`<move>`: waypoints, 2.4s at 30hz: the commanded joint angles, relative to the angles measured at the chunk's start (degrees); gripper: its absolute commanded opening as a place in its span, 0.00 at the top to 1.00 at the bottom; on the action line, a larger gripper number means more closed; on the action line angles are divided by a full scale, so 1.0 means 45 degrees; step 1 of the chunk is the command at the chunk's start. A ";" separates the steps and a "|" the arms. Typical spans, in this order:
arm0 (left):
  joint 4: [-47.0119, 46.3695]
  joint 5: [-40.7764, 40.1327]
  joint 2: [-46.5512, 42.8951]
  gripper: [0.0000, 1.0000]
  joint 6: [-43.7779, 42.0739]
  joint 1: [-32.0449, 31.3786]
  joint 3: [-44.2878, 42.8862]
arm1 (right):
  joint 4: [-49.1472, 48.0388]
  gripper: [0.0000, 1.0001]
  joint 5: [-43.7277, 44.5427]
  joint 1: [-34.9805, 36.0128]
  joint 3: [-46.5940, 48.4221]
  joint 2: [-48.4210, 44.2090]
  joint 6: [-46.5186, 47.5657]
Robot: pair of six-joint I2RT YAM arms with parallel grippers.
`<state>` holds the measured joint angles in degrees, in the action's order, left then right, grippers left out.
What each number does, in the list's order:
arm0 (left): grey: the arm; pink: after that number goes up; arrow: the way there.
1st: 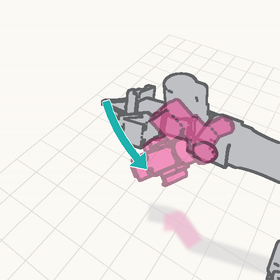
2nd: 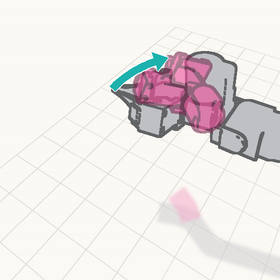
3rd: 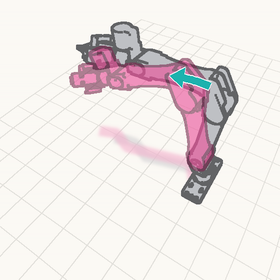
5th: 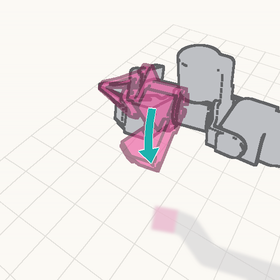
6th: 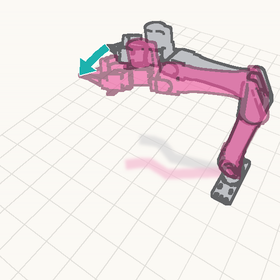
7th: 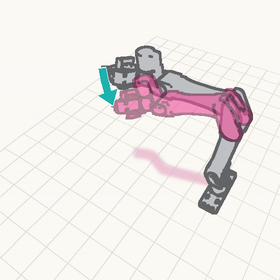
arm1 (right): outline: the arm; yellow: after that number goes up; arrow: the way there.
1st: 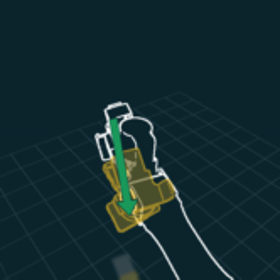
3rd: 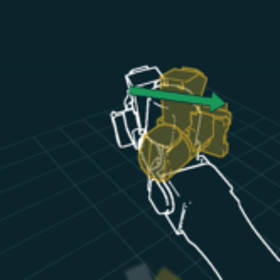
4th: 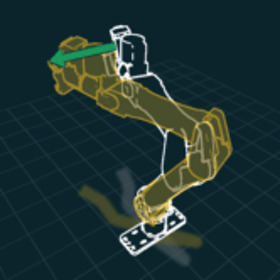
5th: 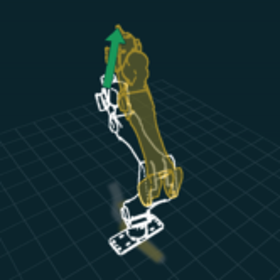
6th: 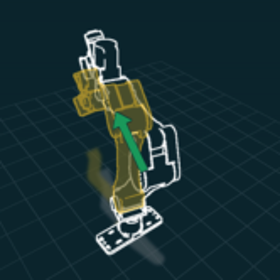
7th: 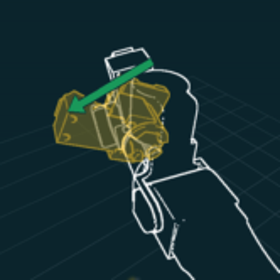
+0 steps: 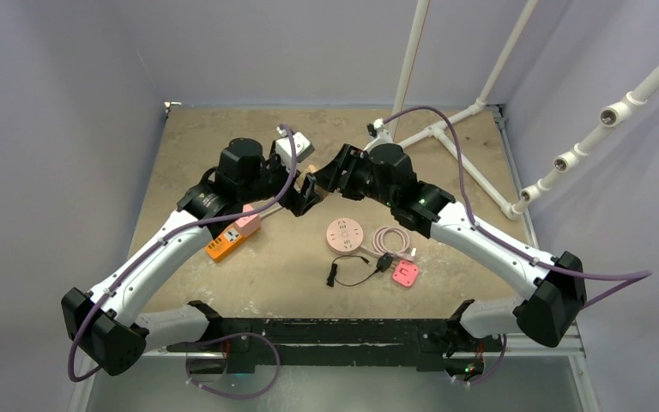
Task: Insert the plug
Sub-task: Pick up the plug from the center of the board.
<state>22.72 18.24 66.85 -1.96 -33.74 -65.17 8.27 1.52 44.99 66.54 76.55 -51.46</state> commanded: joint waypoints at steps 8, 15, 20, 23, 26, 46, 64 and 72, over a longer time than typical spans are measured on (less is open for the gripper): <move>0.0312 0.2192 -0.1604 0.01 -0.2539 -0.0010 -0.0388 | 0.1316 0.95 -0.0896 -0.0583 0.1433 0.0332 0.1792; 0.3283 0.2949 -0.2866 0.01 -0.9195 -0.0022 0.0090 | 0.2027 0.95 -0.2652 -0.1144 0.2354 0.0411 0.3725; 0.1036 0.2513 -0.3548 0.01 -1.1186 -0.0023 0.1576 | 0.2007 0.95 -0.3500 -0.1114 0.2618 0.0741 0.4486; 0.0473 0.2357 -0.3111 0.01 -1.2324 -0.0023 0.1615 | 0.1731 0.95 -0.3789 -0.1131 0.2383 0.0620 0.4609; -0.0092 0.2180 -0.2911 0.01 -1.3253 -0.0023 0.1776 | 0.1710 0.95 -0.4248 -0.1101 0.2349 0.0639 0.4738; 0.1676 0.3287 -0.2585 0.01 -1.6068 -0.0130 0.2315 | 0.1778 0.95 -0.5352 -0.0392 0.2772 0.1465 0.5570; -0.0224 0.1891 -0.2080 0.52 -1.3530 -0.0140 0.2405 | 0.1680 0.67 -0.6000 -0.0194 0.2997 0.1665 0.5432; -0.1336 0.1196 -0.2522 1.00 -1.0504 -0.0139 0.2480 | 0.0169 0.25 -0.4416 -0.0176 0.1291 0.0387 0.3426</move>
<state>23.70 25.91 57.36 -57.89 -34.50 -54.46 15.18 -21.15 43.62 75.26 83.29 -30.06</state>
